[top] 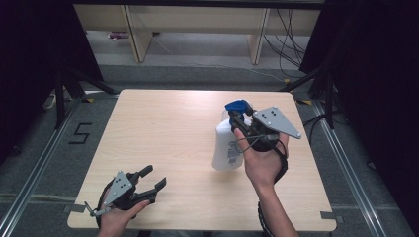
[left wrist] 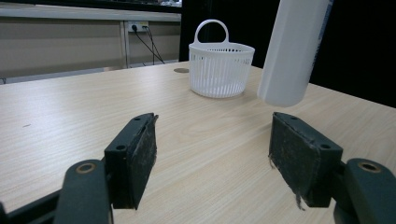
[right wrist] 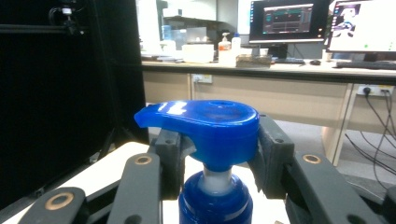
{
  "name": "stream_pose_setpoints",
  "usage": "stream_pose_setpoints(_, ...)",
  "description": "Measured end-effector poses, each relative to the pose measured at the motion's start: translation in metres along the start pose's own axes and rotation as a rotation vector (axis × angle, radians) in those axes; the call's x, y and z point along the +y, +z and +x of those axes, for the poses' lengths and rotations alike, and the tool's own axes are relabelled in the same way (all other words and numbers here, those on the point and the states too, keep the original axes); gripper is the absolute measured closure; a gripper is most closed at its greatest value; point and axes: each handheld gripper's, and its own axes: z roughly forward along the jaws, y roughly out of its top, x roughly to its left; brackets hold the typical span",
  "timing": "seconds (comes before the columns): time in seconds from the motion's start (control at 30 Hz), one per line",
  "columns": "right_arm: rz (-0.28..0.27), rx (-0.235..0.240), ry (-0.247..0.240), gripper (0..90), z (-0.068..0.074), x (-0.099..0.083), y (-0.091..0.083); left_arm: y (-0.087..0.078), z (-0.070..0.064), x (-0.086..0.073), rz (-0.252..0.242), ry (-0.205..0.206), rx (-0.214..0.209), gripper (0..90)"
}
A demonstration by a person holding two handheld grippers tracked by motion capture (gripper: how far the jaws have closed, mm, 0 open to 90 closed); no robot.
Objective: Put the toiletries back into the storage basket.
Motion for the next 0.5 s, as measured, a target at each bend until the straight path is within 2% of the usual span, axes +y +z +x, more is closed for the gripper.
stream_pose_setpoints(0.03,-0.004,-0.009,-0.010,60.5,-0.002,0.001,-0.001,0.000,0.000,0.000,0.000,0.003,-0.001,31.4)
stream_pose_setpoints(0.37,-0.021,-0.061,0.001,60.5,-0.022,0.007,-0.008,0.000,0.000,0.000,0.000,0.001,-0.001,31.4)
stream_pose_setpoints(0.4,-0.021,-0.061,0.001,60.5,-0.022,0.007,-0.008,0.002,0.000,-0.001,-0.016,-0.002,-0.012,31.4)
stream_pose_setpoints(0.5,-0.020,-0.072,-0.003,60.5,-0.027,0.008,-0.009,0.001,0.000,0.000,-0.002,0.001,-0.003,31.4)
